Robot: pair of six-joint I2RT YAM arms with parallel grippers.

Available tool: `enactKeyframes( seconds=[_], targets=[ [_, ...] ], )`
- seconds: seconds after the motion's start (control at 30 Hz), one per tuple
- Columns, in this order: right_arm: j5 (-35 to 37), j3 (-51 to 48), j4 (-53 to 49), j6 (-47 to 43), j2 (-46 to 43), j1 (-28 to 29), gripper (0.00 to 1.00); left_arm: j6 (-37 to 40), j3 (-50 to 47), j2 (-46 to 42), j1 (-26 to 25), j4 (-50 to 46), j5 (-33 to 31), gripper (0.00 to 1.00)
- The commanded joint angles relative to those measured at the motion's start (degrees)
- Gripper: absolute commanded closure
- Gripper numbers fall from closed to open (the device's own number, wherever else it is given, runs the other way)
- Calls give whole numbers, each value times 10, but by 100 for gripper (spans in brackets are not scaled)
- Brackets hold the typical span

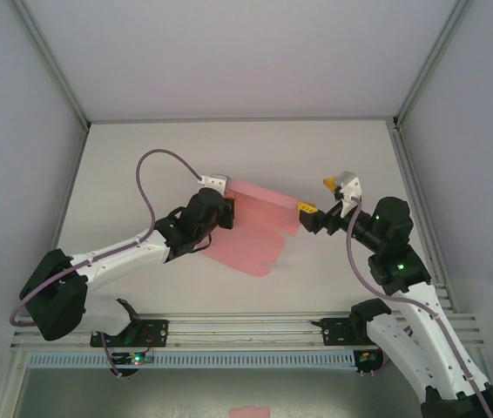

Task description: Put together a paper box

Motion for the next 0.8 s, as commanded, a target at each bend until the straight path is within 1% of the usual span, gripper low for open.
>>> enactKeyframes(
  seconds=[0.0, 0.07, 0.1, 0.17, 0.23, 0.27, 0.33, 0.37, 0.43, 0.47, 0.5, 0.53, 0.57, 0.63, 0.77],
  targets=[
    [-121, 21, -10, -140, 6, 20, 11, 34, 32, -7, 1, -75, -19, 100],
    [-135, 39, -55, -248, 24, 46, 14, 40, 49, -2, 1, -114, -5, 100],
    [-119, 52, -85, -301, 35, 63, 15, 39, 60, 0, 0, -135, 2, 100],
    [-43, 75, -135, -387, 64, 104, 17, 30, 76, 3, 1, -170, 15, 100],
    [26, 100, -172, -449, 100, 139, 19, 29, 81, 0, 1, -184, 43, 100],
    [48, 118, -197, -473, 121, 153, 23, 29, 85, 0, 1, -193, 52, 100],
    [91, 154, -222, -487, 159, 173, 26, 17, 94, -4, 1, -216, 54, 100],
    [116, 163, -215, -486, 173, 183, 29, 17, 96, -4, 1, -222, 59, 100],
    [195, 158, -163, -485, 189, 208, 29, 20, 91, -13, 1, -217, 76, 100],
    [223, 148, -134, -495, 192, 218, 29, 21, 89, -14, 1, -215, 81, 100],
    [246, 139, -107, -505, 194, 221, 32, 22, 87, -16, 1, -215, 84, 100],
    [263, 136, -96, -518, 199, 233, 36, 21, 88, -16, 1, -216, 84, 100],
    [277, 137, -96, -524, 203, 240, 39, 20, 87, -18, 1, -215, 85, 100],
    [297, 151, -131, -534, 216, 253, 39, 18, 86, -19, 1, -205, 91, 100],
    [357, 152, -149, -536, 240, 272, 38, 11, 97, -15, 1, -204, 87, 100]
  ],
)
